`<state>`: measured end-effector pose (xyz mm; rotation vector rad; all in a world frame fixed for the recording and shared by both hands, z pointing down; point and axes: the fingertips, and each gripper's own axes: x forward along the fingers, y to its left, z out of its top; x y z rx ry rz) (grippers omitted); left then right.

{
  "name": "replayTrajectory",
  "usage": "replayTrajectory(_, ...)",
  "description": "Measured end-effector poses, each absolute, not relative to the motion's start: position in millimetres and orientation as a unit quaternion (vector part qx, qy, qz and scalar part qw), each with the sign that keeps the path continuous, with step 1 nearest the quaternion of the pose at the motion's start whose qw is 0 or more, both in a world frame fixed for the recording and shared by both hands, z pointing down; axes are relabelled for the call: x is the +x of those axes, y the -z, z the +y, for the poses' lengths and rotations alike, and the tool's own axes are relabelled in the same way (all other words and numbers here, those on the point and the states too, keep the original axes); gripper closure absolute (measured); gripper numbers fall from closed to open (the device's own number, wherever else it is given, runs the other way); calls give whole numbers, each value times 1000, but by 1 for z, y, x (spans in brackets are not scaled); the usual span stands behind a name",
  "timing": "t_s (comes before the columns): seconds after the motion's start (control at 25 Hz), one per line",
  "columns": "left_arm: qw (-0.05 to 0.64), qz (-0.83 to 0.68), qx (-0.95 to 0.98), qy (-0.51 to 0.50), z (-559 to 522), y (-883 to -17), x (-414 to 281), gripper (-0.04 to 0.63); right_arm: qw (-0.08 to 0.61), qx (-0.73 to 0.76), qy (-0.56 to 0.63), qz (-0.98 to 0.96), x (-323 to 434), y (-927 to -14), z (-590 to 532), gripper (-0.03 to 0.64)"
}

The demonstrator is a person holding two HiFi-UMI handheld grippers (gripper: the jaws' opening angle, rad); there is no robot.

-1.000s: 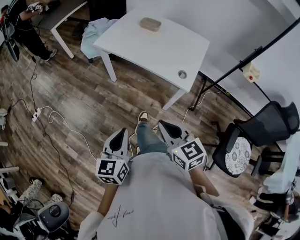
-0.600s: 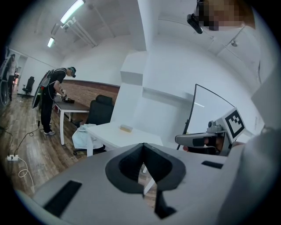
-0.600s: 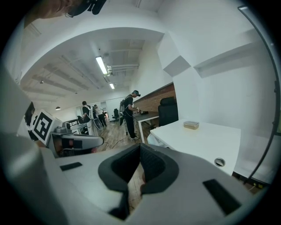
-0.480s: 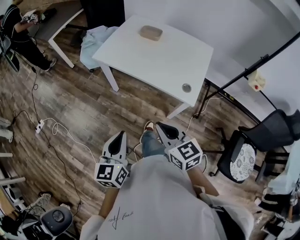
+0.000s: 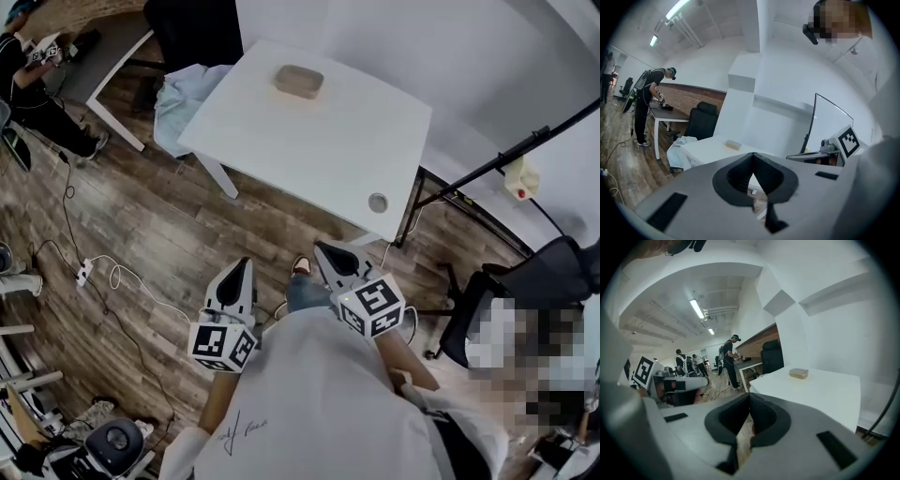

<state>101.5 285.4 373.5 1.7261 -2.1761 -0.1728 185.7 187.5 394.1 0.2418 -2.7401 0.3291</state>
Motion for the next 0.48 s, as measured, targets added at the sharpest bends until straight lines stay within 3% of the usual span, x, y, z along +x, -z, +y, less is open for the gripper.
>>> replayTrajectory(0.48, 181, -759, 624, 41, 199, -377, 39, 588, 168, 111, -131, -971, 121, -394, 100, 606)
